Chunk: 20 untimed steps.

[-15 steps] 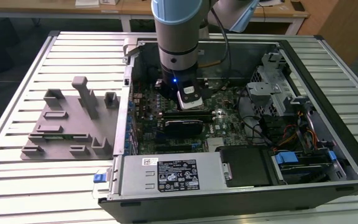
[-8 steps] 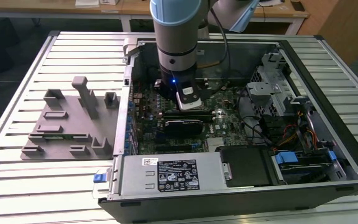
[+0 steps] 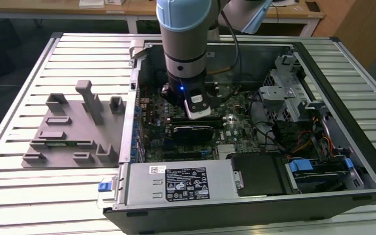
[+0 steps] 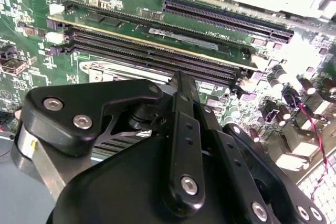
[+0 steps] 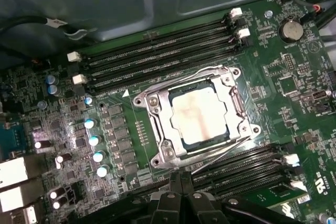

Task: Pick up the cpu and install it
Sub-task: 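Install the second cpu locking lever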

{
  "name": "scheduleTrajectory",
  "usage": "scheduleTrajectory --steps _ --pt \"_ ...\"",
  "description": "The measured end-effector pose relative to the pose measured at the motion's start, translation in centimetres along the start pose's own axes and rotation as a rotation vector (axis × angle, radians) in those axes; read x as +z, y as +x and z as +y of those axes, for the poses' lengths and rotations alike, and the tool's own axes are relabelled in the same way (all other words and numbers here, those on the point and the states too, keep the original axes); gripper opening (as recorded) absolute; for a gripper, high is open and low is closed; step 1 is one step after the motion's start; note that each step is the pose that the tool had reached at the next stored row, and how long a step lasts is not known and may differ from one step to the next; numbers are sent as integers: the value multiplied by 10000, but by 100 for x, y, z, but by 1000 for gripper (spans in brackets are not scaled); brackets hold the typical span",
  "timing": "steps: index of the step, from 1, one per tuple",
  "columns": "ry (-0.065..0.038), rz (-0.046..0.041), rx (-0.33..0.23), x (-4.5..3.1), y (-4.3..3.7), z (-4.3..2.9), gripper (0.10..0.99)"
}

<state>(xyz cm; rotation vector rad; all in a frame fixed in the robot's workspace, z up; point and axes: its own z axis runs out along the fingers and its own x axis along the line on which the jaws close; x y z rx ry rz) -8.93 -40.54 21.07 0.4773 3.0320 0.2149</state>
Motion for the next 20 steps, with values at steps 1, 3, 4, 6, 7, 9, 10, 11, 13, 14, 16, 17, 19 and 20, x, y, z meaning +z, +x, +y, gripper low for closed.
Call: scheduleTrajectory --steps 1,3,4,6,7,9,10,11,13,14,16,17,19,20 --pt "-87 28 8 3 1 -8 106" --pt "-230 72 21 7 -3 -32 106" --pt "-291 91 26 10 -4 -45 106" --pt "-420 133 38 14 -1 -64 106" --pt "-485 152 45 17 3 -73 106" --pt "-636 201 57 24 17 -87 106" --pt "-711 226 63 28 24 -93 106" --pt "-782 249 70 34 31 -99 106" --pt "-880 278 79 51 41 -108 106" --pt "-896 282 80 59 42 -109 106" --pt "-915 289 83 75 44 -112 106" --pt "-926 293 84 83 44 -113 106" --pt "-963 306 87 93 45 -115 106" --pt "-992 314 90 96 45 -115 106"
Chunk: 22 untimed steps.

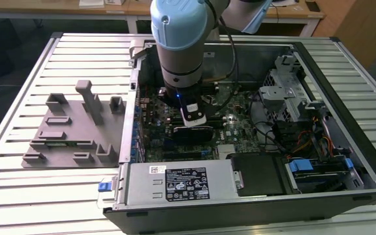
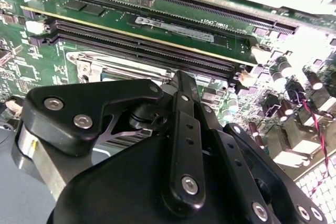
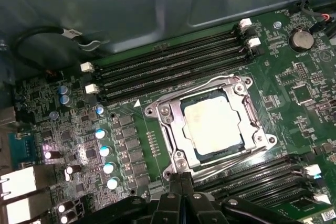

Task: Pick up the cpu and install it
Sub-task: 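Install the second cpu locking lever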

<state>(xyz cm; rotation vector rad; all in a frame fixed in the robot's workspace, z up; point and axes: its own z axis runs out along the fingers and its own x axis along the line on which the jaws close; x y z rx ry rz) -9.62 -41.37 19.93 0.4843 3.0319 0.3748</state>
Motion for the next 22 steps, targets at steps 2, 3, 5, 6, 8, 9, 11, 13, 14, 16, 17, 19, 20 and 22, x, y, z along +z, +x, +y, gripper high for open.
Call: scheduleTrajectory --steps 2,3,5,6,8,9,11,13,14,16,17,19,20,22 --pt "-47 15 4 5 1 -1 106" --pt "-74 23 6 7 3 -3 106" --pt "-110 33 9 18 10 -7 106" --pt "-125 38 11 24 15 -11 106" --pt "-166 53 13 38 20 -16 106" --pt "-204 67 17 43 23 -20 106" --pt "-318 101 29 54 27 -23 106" --pt "-414 131 38 64 28 -26 106" --pt "-448 141 40 70 29 -27 106" --pt "-490 153 43 87 31 -32 106" --pt "-498 156 43 90 32 -33 106" --pt "-494 156 43 89 33 -33 106" --pt "-491 157 44 85 33 -33 106" --pt "-496 155 44 61 33 -26 106"
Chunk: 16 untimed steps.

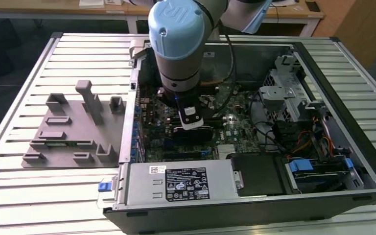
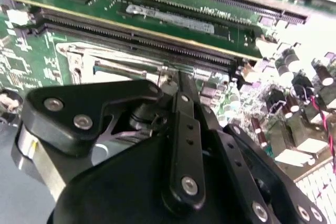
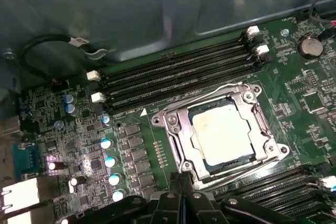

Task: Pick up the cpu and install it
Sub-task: 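Install the second cpu locking lever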

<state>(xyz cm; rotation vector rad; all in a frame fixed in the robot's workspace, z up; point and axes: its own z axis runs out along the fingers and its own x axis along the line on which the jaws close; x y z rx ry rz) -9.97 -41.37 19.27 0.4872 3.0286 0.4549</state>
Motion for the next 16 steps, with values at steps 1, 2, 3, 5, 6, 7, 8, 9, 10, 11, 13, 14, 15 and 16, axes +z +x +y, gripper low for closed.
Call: scheduleTrajectory --steps 1,2,3,5,6,7,8,9,10,11,13,14,15,16 --pt "0 -1 0 -24 0 7 106" --pt "0 -3 -1 -52 0 16 106" --pt "-1 -5 -2 -81 0 25 106" --pt "-1 -11 -3 -136 1 42 106" --pt "10 -18 -5 -159 1 49 106" --pt "32 -27 -8 -179 1 55 106" --pt "70 -41 -11 -197 2 60 106" --pt "124 -61 -16 -211 2 65 106" --pt "198 -84 -20 -222 1 68 106" --pt "297 -116 -23 -227 2 70 106" --pt "469 -182 0 -225 -5 78 106" --pt "500 -199 21 -222 -17 86 106" --pt "522 -211 39 -219 -33 96 106" --pt "536 -221 54 -215 -52 107 106"
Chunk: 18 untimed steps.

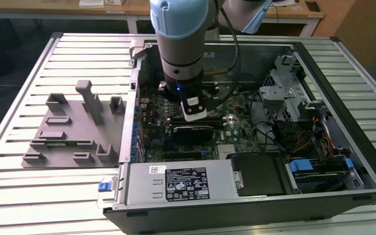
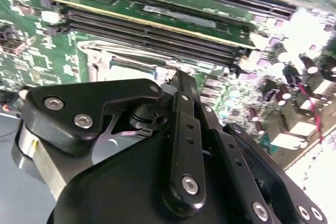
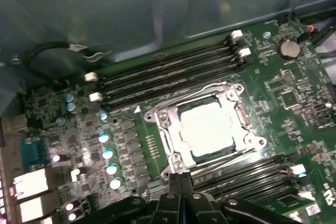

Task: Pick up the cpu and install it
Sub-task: 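Install the second cpu locking lever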

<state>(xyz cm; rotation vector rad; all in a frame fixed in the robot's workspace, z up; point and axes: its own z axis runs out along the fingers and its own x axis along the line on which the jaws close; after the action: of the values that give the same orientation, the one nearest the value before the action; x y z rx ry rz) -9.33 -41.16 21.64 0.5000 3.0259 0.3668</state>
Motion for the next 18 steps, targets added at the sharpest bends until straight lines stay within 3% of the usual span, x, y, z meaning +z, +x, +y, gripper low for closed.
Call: scheduleTrajectory --steps 4,10,18 --pt "87 -36 22 16 -55 54 106" --pt "364 -130 10 43 -61 154 106" --pt "630 -224 9 94 -96 292 106"
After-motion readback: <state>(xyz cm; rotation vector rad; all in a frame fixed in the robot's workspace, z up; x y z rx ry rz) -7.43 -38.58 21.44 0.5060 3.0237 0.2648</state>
